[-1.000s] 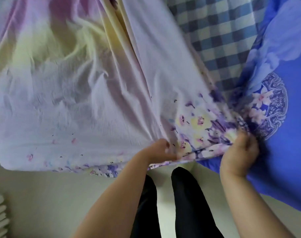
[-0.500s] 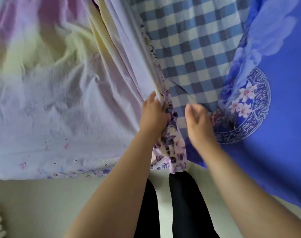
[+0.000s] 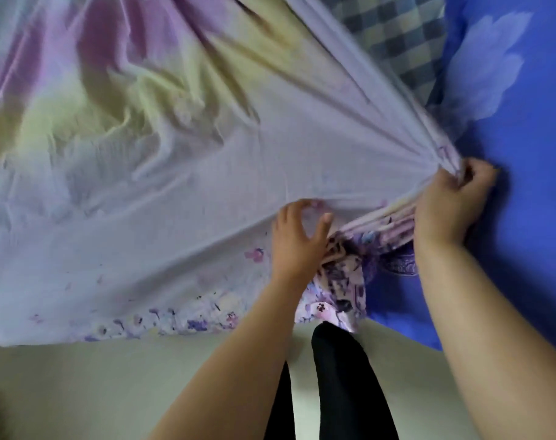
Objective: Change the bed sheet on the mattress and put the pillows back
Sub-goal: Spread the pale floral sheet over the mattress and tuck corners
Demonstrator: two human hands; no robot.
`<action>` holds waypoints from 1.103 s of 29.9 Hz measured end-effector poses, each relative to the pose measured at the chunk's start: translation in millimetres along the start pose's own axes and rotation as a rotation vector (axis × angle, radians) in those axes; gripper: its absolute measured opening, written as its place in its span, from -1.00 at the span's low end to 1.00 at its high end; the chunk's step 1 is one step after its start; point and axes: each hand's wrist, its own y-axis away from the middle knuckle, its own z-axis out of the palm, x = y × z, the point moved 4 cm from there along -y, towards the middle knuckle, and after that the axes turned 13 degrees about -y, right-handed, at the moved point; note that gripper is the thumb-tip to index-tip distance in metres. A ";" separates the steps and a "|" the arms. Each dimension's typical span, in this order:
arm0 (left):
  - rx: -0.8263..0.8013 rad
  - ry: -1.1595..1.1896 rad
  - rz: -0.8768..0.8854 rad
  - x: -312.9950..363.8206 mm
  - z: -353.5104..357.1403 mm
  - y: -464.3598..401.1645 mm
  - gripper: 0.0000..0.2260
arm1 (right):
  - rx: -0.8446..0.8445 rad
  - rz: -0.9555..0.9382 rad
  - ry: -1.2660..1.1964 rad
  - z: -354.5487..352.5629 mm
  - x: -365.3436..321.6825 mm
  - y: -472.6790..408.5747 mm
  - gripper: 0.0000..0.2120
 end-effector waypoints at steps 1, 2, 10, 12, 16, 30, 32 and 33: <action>-0.025 -0.066 -0.035 -11.3 2.4 -1.6 -0.52 | -0.031 -0.010 -0.010 -3.5 4.0 9.4 -0.81; -0.092 -0.142 -0.044 -20.5 6.5 -3.1 -0.40 | -0.067 -0.007 -0.006 -5.4 7.4 17.3 -0.75; -0.778 -0.313 0.060 -33.6 55.8 51.6 -0.37 | -0.364 0.126 0.406 -16.0 52.4 53.5 -0.45; -0.780 -0.119 -0.002 -32.1 57.7 61.1 -0.38 | -0.467 0.109 0.503 -14.3 59.3 65.4 -0.19; -0.652 -0.229 0.128 -35.2 61.6 87.3 -0.21 | -0.607 -0.040 0.836 -15.1 64.4 82.7 0.08; -0.325 -0.860 0.237 -134.8 39.0 79.4 -0.80 | -0.456 0.444 0.454 -73.1 133.4 153.2 -0.74; -0.342 -0.816 0.261 -132.2 35.3 85.4 -0.83 | -0.416 0.503 0.364 -75.6 134.2 154.6 -0.73; -0.362 -0.789 0.285 -129.1 34.8 91.3 -0.84 | -0.350 0.498 0.294 -79.0 130.5 153.3 -0.71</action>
